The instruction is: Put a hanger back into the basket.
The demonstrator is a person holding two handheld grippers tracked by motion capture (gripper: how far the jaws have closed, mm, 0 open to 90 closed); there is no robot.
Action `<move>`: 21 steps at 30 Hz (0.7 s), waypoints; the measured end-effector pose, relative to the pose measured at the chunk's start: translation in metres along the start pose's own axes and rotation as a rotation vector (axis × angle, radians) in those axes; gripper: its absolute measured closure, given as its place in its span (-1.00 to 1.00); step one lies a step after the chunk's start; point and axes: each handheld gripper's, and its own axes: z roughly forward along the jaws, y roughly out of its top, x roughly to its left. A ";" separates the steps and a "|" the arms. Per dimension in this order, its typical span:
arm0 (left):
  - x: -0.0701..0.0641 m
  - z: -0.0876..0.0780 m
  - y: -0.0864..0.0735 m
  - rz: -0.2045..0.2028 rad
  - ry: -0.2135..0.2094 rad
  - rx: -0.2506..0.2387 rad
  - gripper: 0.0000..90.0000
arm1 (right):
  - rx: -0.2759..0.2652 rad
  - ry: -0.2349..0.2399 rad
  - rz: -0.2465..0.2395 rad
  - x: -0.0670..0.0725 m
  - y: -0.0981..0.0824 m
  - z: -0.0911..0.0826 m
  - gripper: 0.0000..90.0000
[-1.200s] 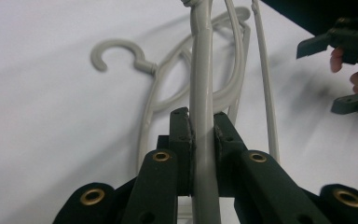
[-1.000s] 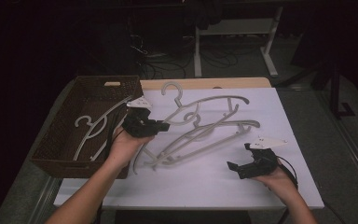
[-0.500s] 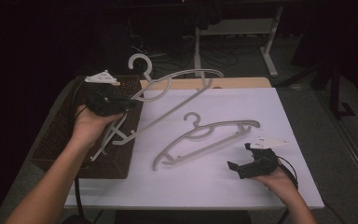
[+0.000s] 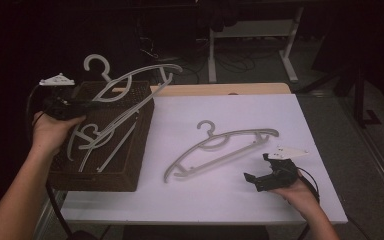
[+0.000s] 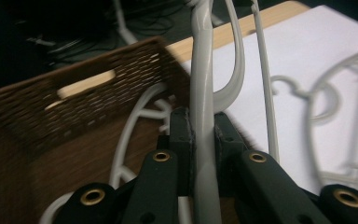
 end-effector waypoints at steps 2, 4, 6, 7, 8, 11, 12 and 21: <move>0.011 -0.003 -0.006 -0.014 0.013 0.005 0.80 | 0.000 0.000 0.002 0.000 0.000 0.000 -1.00; 0.021 -0.006 -0.012 -0.024 0.032 0.011 0.80 | 0.001 -0.001 0.003 0.000 0.000 0.000 -1.00; 0.030 -0.008 -0.018 -0.030 0.054 0.021 0.80 | 0.002 -0.002 0.003 0.000 0.000 0.000 -1.00; 0.034 -0.010 -0.021 -0.031 0.060 0.026 0.80 | 0.003 -0.003 0.003 0.000 0.000 0.000 -1.00; 0.038 -0.010 -0.024 -0.032 0.064 0.032 0.81 | 0.003 -0.003 0.003 0.000 0.000 0.000 -1.00; 0.046 -0.013 -0.032 -0.027 0.085 0.053 0.81 | 0.004 -0.003 0.001 0.000 0.000 0.001 -1.00; 0.047 -0.013 -0.034 -0.029 0.091 0.057 0.80 | 0.006 -0.003 0.003 0.000 0.000 0.001 -1.00; 0.062 -0.009 -0.049 -0.049 0.130 0.096 0.80 | 0.005 -0.007 0.005 0.000 0.000 0.001 -1.00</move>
